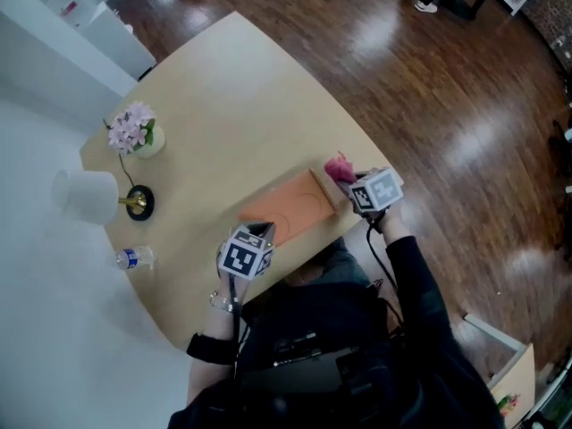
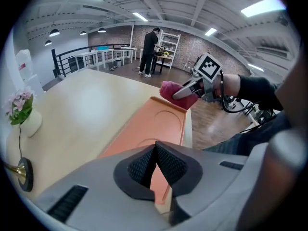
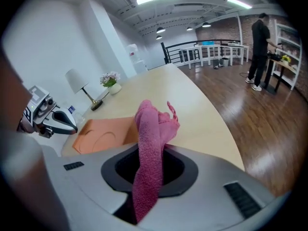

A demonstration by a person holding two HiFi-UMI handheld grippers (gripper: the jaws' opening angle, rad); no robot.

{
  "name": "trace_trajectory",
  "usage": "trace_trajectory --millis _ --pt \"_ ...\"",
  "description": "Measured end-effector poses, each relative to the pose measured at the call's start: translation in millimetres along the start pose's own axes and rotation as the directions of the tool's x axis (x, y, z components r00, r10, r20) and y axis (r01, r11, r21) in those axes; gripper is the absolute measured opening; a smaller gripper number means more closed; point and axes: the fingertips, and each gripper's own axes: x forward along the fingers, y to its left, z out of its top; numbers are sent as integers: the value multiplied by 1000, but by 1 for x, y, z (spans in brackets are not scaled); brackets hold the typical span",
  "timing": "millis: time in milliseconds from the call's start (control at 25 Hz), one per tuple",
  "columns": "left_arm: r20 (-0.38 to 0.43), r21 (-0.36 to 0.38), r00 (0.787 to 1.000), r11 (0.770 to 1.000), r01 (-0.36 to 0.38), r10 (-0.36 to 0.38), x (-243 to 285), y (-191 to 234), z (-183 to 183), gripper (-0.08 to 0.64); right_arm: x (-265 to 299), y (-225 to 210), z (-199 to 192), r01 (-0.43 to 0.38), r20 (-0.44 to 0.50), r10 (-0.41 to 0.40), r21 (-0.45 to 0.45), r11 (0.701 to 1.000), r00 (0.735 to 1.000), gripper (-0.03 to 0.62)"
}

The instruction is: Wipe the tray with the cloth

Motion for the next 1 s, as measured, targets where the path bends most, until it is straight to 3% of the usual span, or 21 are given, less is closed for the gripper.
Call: trace_trajectory --millis 160,320,520,760,1000 --pt "-44 -7 999 1000 -20 20 40 0 41 3 21 -11 13 -51 -82 35 -212 976 996 72" --pt "-108 -27 994 999 -25 22 72 -3 60 3 44 -12 24 -125 -142 71 -422 898 987 71" --pt "-175 -49 983 997 -55 46 80 -5 59 3 69 0 27 -248 -221 155 -495 833 963 71" --pt "-239 -30 966 994 -110 100 82 -4 56 3 80 22 12 -370 -303 224 -620 691 926 69" --pt "-228 -85 970 990 -109 87 83 -2 57 5 72 31 9 -446 -341 288 -677 585 895 67"
